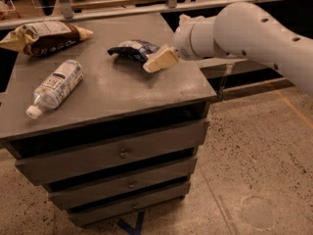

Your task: Move blue chip bag near brown chip bag

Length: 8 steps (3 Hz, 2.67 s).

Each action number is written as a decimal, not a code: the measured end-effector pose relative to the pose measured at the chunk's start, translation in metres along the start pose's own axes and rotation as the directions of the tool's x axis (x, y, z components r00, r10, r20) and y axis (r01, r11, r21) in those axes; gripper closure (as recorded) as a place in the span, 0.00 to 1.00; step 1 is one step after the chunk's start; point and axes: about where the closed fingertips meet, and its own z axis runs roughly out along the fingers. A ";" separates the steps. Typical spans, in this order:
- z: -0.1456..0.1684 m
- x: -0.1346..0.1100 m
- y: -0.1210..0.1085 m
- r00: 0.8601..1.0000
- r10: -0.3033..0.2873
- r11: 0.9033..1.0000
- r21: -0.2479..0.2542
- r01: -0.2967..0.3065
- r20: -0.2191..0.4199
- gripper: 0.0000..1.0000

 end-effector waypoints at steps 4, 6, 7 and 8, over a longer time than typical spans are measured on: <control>0.072 0.005 0.031 0.998 0.070 0.996 -0.059 -0.070 0.004 0.00; 0.089 0.010 0.036 0.993 0.116 0.991 -0.066 -0.117 -0.013 0.39; 0.093 0.016 0.043 0.992 0.123 0.989 -0.082 -0.125 -0.030 0.62; 0.095 0.008 0.043 0.994 0.105 0.990 -0.088 -0.106 -0.018 0.86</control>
Offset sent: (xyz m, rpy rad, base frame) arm 0.0287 0.0519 -0.0456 0.0658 0.0700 0.0260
